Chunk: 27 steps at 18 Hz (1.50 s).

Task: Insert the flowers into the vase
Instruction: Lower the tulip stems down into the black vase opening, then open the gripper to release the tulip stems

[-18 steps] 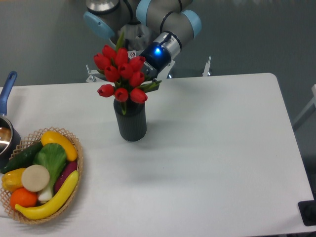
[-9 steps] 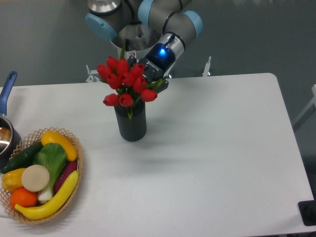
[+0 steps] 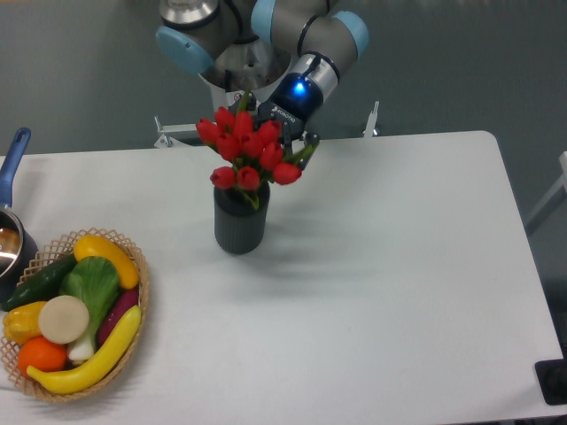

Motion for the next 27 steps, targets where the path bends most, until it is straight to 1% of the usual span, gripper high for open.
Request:
{"op": "queue_joint_trajectory", "data": {
  "steps": [2, 5, 6, 10, 14, 18, 21, 23, 25, 27],
  "knots": [
    [0.000, 0.015, 0.000, 0.000, 0.002, -0.005, 1.00],
    [-0.001, 0.023, 0.002, 0.000, 0.005, -0.005, 1.00],
    [-0.001, 0.029, 0.000, 0.000, 0.023, -0.003, 1.00],
    [-0.012, 0.069, -0.009, -0.003, 0.190, -0.006, 1.00],
    [-0.012, 0.069, -0.005, -0.006, 0.224, -0.023, 1.00],
    [-0.018, 0.077, 0.003, -0.006, 0.362, -0.026, 1.00],
    [-0.023, 0.091, 0.005, -0.008, 0.377, -0.041, 1.00],
    [-0.023, 0.094, 0.017, -0.008, 0.396, -0.054, 1.00],
    [-0.023, 0.112, 0.037, -0.009, 0.434, -0.055, 1.00],
    [-0.023, 0.127, 0.076, -0.017, 0.532, -0.061, 1.00]
  ]
}}
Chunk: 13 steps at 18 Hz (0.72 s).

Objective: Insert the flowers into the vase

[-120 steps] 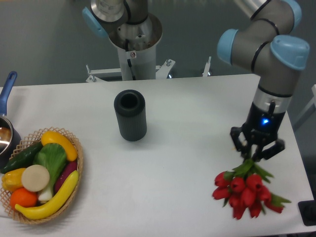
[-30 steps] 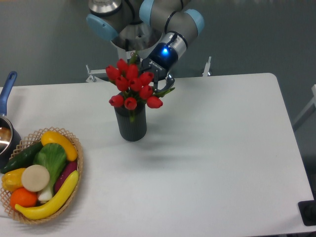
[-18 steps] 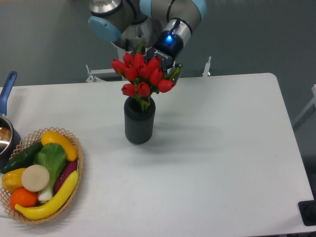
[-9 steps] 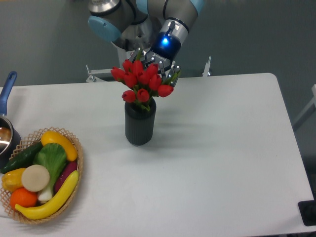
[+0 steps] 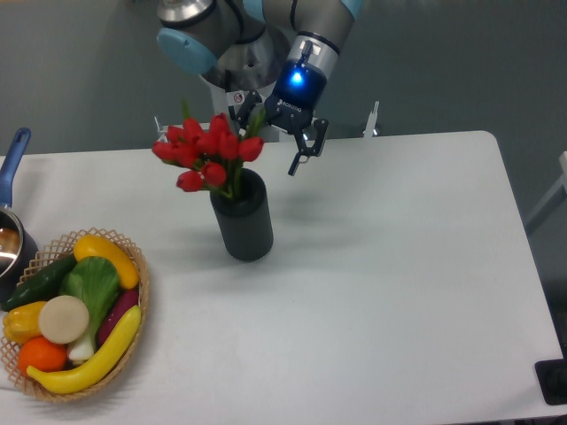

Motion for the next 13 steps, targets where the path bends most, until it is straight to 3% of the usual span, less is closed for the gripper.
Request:
{"op": "queue_joint_trajectory", "data": {
  "steps": [4, 7, 8, 9, 10, 11, 13],
  "knots": [
    [0.020, -0.018, 0.142, -0.046, 0.288, 0.001, 1.00],
    [0.101, -0.083, 0.293, -0.054, 0.466, 0.012, 1.00],
    [0.113, -0.122, 0.331, -0.054, 0.514, 0.017, 1.00],
    [0.133, -0.220, 0.429, -0.051, 0.590, 0.084, 1.00],
    [0.140, -0.297, 0.475, -0.049, 0.609, 0.134, 1.00],
    [0.138, -0.348, 0.512, -0.051, 0.623, 0.144, 1.00],
    [0.130, -0.408, 0.526, -0.051, 0.661, 0.147, 1.00]
  ]
}}
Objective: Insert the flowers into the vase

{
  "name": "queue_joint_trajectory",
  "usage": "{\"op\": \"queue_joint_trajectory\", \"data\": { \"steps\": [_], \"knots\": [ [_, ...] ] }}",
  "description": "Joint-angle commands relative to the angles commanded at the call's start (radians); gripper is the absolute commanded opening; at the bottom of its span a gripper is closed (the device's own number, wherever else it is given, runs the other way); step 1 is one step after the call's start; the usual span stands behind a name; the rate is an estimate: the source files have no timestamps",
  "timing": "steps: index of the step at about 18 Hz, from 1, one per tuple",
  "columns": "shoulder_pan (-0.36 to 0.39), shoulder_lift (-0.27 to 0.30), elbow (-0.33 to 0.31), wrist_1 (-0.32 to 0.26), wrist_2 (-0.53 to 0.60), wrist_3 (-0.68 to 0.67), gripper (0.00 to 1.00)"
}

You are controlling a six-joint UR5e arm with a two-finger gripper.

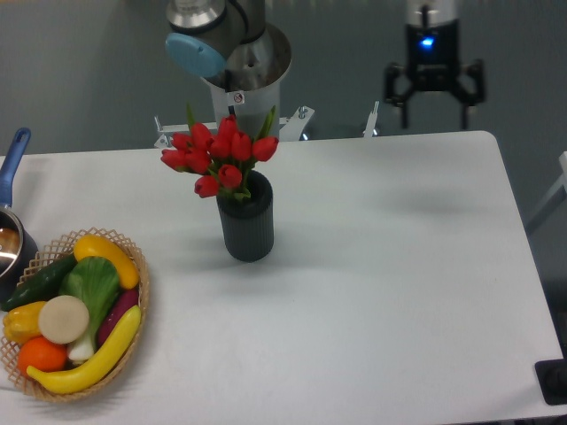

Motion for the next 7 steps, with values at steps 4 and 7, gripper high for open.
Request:
{"op": "queue_joint_trajectory", "data": {
  "steps": [4, 7],
  "knots": [
    [-0.023, -0.081, 0.080, -0.006, 0.051, 0.002, 1.00],
    [-0.032, -0.129, 0.117, -0.008, 0.089, 0.002, 1.00]
  ]
}}
